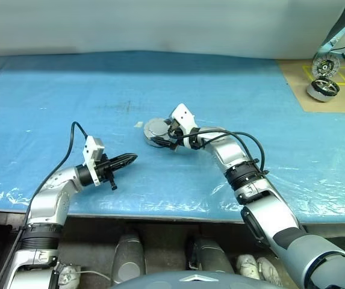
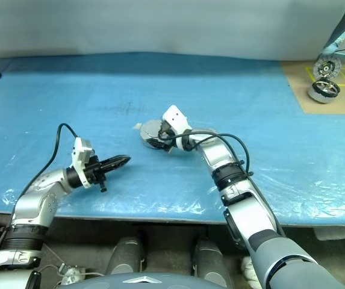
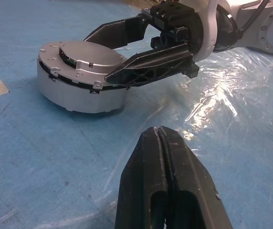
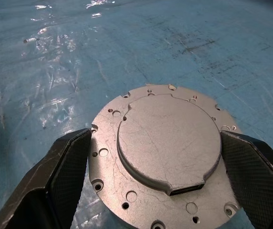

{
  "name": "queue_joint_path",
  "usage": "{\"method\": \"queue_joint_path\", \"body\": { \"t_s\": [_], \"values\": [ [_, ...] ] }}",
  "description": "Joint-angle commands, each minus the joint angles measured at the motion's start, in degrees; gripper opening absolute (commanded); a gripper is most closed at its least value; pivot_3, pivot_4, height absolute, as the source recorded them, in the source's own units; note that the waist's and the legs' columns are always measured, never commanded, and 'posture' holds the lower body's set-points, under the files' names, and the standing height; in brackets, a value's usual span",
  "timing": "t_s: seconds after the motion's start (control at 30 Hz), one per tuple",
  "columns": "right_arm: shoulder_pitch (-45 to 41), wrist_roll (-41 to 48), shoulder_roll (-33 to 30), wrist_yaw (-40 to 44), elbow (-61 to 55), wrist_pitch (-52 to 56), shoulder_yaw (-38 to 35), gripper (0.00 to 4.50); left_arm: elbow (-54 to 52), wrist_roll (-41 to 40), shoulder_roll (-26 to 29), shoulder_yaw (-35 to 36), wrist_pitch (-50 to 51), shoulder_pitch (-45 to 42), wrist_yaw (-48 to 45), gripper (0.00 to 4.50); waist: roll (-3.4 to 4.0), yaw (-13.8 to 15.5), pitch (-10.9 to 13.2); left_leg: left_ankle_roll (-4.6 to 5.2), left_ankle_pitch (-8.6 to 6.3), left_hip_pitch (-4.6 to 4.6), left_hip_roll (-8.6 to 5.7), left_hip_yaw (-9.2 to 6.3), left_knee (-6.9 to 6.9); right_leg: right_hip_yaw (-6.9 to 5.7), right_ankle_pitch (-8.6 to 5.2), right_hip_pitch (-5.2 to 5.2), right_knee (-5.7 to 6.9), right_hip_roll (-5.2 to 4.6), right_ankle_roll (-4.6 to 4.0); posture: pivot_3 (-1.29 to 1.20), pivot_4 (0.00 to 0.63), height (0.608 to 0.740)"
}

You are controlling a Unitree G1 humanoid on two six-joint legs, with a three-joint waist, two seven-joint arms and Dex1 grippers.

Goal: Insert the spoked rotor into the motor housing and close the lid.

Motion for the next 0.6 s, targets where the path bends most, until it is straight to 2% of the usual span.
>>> {"method": "queue_joint_path", "body": {
  "t_s": [0.03,0.43,0.53,0.6],
  "values": [
    [0.24,0.10,0.34,0.37,-1.79,0.25,-0.60,4.47,-0.46,-1.01,0.59,0.17,-1.13,-0.73,-0.85,0.04,0.00,0.01,0.00,0.00,0.00,0.00,0.00,0.00,0.01,0.00,0.00,0.00,0.01,0.00,0.00,0.00,0.150,0.740],
    [0.04,0.12,1.60,0.51,-0.76,0.36,-0.67,4.47,-0.10,0.03,1.18,-0.02,-3.26,0.83,-0.55,0.04,0.00,0.00,0.00,0.00,0.00,0.00,0.01,0.00,0.02,0.00,-0.01,-0.01,0.03,0.00,-0.01,0.00,0.150,0.740],
    [0.11,0.22,1.92,0.64,-0.99,0.68,-0.90,3.61,0.04,-0.07,1.13,0.04,-3.40,0.94,-0.31,0.04,0.00,-0.01,0.00,0.00,0.00,0.00,0.01,0.00,0.02,0.00,-0.01,-0.01,0.03,0.00,-0.01,0.00,0.150,0.740],
    [0.21,0.37,2.24,0.44,-1.16,1.18,-1.14,2.85,0.00,-0.04,1.13,0.05,-3.54,1.06,-0.21,0.04,0.00,-0.03,0.00,0.00,0.00,0.00,0.01,0.00,0.01,0.00,0.00,-0.02,0.03,0.00,-0.01,0.00,0.150,0.740]
  ]
}}
